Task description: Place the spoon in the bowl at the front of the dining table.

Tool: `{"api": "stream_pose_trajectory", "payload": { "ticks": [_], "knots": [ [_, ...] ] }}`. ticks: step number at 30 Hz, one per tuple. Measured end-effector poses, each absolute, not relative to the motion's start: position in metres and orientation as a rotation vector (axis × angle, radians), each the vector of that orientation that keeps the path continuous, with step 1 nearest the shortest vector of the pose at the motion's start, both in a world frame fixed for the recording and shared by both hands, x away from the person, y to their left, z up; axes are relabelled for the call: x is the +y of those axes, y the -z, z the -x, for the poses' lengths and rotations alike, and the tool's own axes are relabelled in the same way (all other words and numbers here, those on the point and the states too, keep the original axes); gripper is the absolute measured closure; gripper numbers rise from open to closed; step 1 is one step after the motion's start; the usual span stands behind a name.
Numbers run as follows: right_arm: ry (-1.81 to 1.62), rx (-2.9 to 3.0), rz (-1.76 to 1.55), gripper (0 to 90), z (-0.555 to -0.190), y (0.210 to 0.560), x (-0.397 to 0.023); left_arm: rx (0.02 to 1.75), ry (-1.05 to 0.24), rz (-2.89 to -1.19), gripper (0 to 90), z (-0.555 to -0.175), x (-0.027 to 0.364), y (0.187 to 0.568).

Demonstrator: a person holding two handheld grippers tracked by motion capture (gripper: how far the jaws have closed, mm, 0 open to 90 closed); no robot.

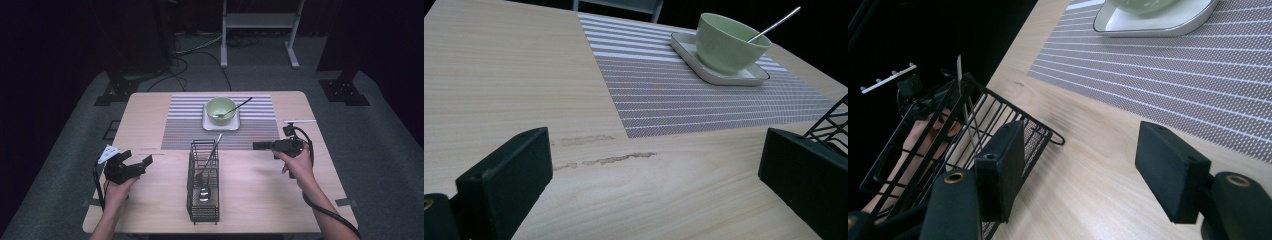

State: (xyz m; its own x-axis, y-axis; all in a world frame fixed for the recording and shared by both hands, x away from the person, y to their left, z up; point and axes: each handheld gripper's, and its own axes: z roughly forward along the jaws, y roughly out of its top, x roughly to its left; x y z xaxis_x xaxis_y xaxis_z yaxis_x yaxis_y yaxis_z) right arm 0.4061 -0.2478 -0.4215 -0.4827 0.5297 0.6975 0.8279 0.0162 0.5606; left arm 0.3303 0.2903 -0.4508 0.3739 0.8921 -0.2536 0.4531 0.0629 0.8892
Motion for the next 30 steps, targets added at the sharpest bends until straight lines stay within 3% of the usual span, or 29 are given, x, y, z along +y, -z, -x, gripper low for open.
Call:
{"api": "stream_pose_trajectory", "payload": {
  "ticks": [30],
  "knots": [
    [1.465, -1.99, 1.318, 35.0, -0.374, 0.428, -0.244, 1.236, -0.509, -1.569, 0.0, -0.33, 0.29, 0.451]
  ]
}}
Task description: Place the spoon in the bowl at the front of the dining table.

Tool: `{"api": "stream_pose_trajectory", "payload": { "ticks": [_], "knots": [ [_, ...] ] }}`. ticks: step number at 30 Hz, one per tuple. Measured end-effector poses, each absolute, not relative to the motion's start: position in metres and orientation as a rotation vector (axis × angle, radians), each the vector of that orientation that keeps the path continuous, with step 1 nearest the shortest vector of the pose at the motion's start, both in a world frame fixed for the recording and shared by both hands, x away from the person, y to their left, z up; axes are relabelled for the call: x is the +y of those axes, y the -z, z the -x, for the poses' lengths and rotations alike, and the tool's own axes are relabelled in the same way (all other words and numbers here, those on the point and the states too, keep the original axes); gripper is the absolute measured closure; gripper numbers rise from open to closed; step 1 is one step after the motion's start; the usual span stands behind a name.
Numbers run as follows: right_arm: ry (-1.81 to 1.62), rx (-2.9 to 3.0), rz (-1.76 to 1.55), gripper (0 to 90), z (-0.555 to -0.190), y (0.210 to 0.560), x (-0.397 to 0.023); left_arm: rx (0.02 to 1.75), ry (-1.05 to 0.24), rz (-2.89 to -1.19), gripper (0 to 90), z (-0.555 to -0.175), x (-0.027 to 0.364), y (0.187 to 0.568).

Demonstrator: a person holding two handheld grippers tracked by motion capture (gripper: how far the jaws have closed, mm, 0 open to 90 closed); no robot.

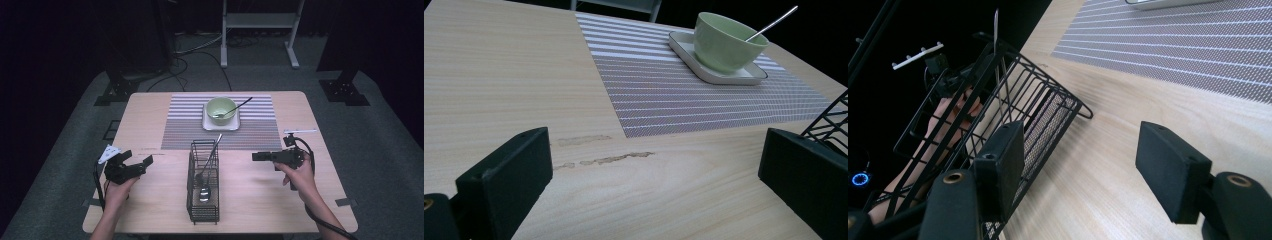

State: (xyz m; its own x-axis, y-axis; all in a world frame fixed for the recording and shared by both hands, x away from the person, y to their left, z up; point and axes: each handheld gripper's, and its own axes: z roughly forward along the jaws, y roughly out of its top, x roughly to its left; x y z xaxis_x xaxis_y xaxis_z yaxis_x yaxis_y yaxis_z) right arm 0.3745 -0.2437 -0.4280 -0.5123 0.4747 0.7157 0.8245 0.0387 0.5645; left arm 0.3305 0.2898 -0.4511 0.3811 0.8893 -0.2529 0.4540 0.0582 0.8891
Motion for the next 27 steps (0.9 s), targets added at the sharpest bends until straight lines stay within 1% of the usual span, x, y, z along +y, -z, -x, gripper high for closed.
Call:
{"api": "stream_pose_trajectory", "payload": {
  "ticks": [22, 27],
  "knots": [
    [1.461, -1.967, 1.292, 32.5, -0.346, 0.442, -0.249, 1.228, -0.504, -1.576, 0.0, -0.33, 0.288, 0.452],
    [1.469, -1.932, 1.268, 29.5, -0.336, 0.449, -0.252, 1.225, -0.506, -1.58, 0.0, -0.331, 0.287, 0.451]
  ]
}}
